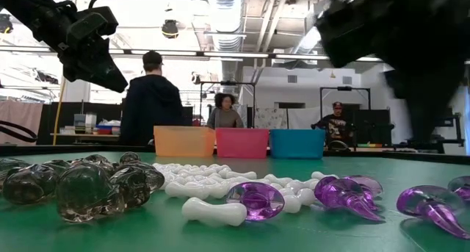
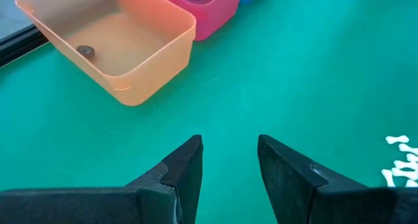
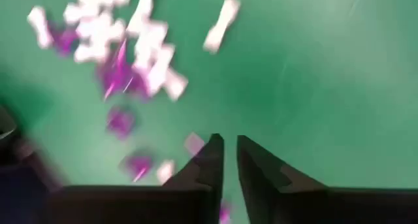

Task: Sort Halloween decoration
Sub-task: Put the violet witch hat toy into the red bin

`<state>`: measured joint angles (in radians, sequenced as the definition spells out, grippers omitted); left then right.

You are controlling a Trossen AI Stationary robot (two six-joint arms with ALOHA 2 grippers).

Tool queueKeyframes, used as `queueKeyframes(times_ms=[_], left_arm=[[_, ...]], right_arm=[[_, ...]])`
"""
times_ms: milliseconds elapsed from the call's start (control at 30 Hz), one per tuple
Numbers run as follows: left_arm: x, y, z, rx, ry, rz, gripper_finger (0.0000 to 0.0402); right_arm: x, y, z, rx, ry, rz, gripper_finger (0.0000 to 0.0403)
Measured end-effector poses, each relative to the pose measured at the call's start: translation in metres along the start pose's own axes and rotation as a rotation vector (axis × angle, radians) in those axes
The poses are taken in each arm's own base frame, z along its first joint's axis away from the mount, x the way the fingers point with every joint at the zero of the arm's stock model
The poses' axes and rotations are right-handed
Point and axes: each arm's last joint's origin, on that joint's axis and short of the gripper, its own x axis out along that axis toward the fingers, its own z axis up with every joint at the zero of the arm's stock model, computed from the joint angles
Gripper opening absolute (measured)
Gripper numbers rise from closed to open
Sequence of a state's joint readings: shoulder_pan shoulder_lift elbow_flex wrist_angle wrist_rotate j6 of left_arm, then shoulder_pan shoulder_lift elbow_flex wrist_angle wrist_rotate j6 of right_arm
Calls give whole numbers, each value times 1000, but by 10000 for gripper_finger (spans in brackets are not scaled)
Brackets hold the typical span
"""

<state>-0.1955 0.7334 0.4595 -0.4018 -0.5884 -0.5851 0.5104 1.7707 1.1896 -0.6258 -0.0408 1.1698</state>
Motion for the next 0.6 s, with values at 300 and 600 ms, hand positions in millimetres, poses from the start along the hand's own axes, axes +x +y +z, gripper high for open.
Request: queueKeyframes(times_ms=[300,600], left_arm=[[0,0,0,-4,-6,10,138],[0,0,0,-3,-7,11,138]], right_arm=[[12,16,-32,212,52,28,175],[13,13,-29,260,-51,-11,170]])
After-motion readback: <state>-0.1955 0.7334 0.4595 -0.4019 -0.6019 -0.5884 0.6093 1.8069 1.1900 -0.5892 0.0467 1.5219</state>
